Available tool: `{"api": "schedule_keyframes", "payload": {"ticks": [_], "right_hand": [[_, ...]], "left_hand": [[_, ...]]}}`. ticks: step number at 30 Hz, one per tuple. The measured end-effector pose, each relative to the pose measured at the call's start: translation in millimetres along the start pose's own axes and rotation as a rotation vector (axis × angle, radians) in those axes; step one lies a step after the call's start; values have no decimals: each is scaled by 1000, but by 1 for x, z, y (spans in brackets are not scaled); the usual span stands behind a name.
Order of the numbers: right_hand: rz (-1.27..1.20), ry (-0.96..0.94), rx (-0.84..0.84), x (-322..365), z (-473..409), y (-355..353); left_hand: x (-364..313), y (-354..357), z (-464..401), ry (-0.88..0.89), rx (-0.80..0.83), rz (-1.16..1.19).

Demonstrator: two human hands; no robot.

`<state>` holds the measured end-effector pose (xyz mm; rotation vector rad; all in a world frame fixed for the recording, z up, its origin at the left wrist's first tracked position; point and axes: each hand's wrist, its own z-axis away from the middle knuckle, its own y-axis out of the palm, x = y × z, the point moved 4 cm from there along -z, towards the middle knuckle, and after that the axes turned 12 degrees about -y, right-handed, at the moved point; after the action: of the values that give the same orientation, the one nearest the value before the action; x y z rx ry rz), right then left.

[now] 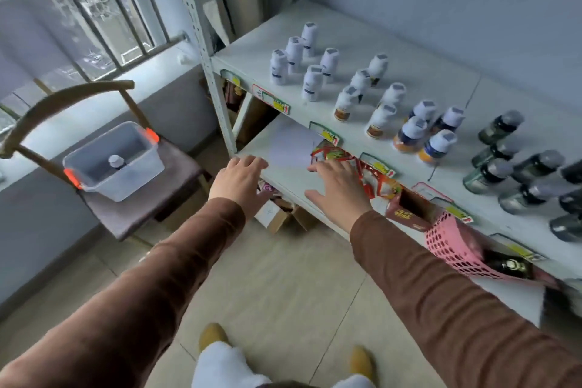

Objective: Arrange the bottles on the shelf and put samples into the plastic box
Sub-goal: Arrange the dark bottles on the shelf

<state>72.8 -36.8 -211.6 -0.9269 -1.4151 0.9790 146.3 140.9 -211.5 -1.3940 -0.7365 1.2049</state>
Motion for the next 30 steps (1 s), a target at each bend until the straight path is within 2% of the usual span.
{"api": "schedule_keyframes", "payload": {"ticks": [6, 10, 15, 21, 24, 28, 30], "right_hand": [[23, 15, -53, -108, 100, -66], [18, 25, -112, -170, 140, -102], [-27, 38, -132, -217, 153, -130], [10, 74, -159, -267, 140, -153], [119, 67, -91, -293, 129, -162], [164, 48, 167, -313, 115, -147], [169, 28, 222, -320, 115, -140]], "left_hand": [[-152, 30, 36, 29, -7, 69], [-230, 47, 48, 44, 2, 81], [-287, 54, 49, 100, -9, 90], [-317, 66, 27, 112, -1, 162], [-335, 77, 15, 142, 10, 203], [-356, 100, 5, 136, 64, 257], [-364, 111, 4, 113, 103, 294]]}}
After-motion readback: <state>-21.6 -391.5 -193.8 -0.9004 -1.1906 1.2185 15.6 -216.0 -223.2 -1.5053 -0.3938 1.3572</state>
